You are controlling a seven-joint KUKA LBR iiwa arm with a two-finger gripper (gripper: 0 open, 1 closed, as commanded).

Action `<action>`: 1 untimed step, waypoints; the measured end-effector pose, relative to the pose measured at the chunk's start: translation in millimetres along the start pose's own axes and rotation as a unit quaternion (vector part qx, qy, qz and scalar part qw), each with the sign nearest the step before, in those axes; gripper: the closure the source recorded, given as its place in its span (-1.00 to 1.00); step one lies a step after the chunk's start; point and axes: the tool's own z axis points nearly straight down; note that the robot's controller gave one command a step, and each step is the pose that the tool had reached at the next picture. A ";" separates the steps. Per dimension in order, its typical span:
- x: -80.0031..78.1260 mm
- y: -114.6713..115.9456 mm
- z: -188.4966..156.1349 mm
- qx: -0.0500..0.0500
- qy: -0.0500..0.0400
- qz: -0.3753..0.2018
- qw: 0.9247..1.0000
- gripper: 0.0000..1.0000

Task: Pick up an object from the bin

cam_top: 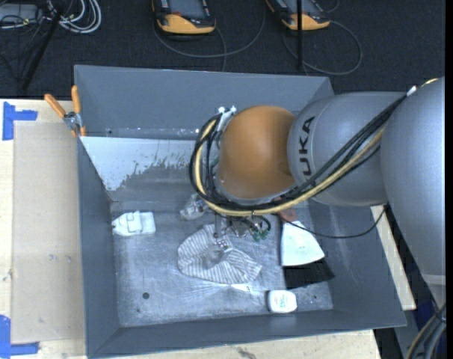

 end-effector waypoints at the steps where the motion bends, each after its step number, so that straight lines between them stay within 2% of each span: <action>1: -3.6 -6.6 28.7 -0.001 0.005 -0.012 1.000 -1.00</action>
Offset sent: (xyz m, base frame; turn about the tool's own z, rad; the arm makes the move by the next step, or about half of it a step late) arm 0.0101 -0.0226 -0.0345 -0.1078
